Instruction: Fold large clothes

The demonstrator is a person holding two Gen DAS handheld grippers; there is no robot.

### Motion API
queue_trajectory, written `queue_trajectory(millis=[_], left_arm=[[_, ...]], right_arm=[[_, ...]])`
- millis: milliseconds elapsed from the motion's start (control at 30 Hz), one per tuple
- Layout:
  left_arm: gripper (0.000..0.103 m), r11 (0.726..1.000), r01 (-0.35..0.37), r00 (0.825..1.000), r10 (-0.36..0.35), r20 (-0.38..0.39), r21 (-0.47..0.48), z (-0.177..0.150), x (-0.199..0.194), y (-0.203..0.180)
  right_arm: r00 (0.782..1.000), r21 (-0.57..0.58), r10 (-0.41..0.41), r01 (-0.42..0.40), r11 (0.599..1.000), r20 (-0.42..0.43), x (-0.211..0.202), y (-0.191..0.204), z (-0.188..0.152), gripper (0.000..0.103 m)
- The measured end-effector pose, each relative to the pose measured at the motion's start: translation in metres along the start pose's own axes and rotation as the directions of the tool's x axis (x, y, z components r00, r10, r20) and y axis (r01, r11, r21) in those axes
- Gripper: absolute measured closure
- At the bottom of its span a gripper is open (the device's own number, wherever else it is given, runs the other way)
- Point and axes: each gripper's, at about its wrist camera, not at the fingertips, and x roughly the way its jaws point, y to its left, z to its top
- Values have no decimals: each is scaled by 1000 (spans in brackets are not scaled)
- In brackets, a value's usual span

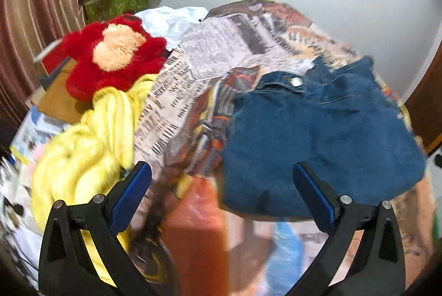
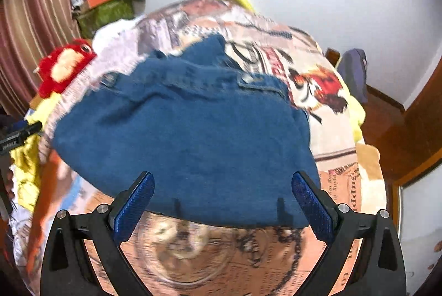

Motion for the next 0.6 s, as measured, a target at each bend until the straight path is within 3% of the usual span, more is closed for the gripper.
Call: queue_trajectory(millis=[133, 233, 367, 467, 600], left_arm=[[0, 987, 124, 991, -129, -35, -105, -13, -4, -1], [0, 962, 205, 970, -224, -91, -182, -23, 10, -6], [0, 929, 253, 944, -298, -140, -268, -40, 30, -11], [0, 890, 292, 917, -365, -163, -351, -50, 50, -13], [1, 817, 360, 865, -473, -166, -450, -58, 78, -18]], right_arm=[[999, -5, 22, -21, 1000, 44, -13, 21, 4, 4], [998, -13, 46, -45, 999, 51, -13, 37, 5, 4], [997, -38, 72, -71, 997, 31, 1, 56, 4, 4], [997, -65, 80, -80, 995, -3, 20, 66, 3, 4], [992, -93, 85, -93, 991, -90, 59, 71, 0, 4]])
